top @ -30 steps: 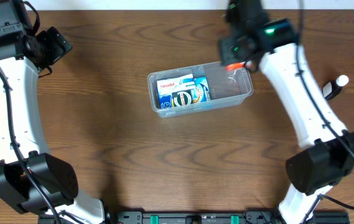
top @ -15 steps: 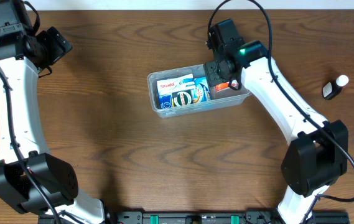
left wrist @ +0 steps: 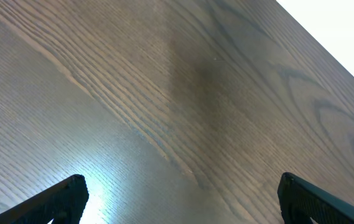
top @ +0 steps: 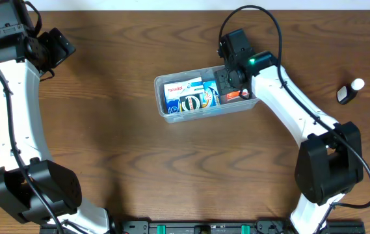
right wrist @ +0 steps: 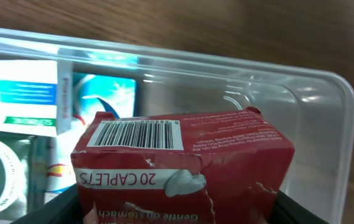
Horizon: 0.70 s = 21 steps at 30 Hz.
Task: Pack container
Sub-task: 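Lower the red box into the container's right side and release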
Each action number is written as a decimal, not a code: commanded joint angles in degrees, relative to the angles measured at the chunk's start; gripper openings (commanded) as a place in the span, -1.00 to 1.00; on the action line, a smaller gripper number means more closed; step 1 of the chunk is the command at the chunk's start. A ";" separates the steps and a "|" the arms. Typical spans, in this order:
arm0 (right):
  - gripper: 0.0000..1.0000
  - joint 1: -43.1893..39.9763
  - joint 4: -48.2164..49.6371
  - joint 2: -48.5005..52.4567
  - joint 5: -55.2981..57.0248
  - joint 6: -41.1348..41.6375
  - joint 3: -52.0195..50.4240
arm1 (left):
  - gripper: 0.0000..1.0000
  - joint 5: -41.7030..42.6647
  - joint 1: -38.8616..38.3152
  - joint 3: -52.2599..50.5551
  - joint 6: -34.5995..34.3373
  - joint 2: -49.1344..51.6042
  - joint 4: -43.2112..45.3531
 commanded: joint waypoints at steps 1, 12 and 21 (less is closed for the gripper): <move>0.31 -0.59 0.22 0.50 0.79 1.49 -0.66 | 0.96 -0.72 0.13 0.09 0.37 0.13 -0.24; 0.69 -0.59 0.44 0.50 0.15 1.70 -0.66 | 0.96 -0.70 0.13 0.09 0.37 0.13 -0.24; 0.43 -1.92 0.61 0.48 0.13 0.33 -0.59 | 0.96 -0.70 0.13 0.09 0.37 0.13 -0.24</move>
